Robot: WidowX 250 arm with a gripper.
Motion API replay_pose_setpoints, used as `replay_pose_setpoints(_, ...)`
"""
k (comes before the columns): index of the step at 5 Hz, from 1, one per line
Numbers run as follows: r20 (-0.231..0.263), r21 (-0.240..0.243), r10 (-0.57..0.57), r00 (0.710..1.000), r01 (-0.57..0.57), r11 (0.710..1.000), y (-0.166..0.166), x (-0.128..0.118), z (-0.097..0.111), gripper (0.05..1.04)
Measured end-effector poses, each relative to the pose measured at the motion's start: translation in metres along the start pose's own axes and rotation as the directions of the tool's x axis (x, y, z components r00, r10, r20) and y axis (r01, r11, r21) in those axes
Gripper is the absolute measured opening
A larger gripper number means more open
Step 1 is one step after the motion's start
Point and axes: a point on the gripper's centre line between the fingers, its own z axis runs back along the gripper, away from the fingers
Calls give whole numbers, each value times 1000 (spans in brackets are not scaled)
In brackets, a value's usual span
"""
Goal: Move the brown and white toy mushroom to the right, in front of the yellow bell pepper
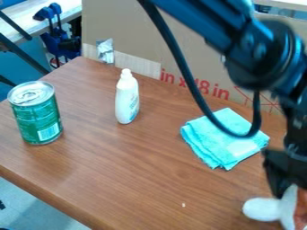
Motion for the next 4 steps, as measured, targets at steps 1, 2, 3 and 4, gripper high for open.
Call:
replay_pose_setpoints(1, 48, 42, -42, 998, 40, 998, -2, 6, 18, 1005)
replay_pose_setpoints(2, 82, 53, -28, 996, 23, 998, 1, 10, 44, 1005)
replay_pose_setpoints(3, -83, 69, 37, 996, -31, 997, 0, -6, 60, 1005)
replay_pose_setpoints(4, -212, 141, 110, 971, -81, 987, -5, -21, 81, 1005)
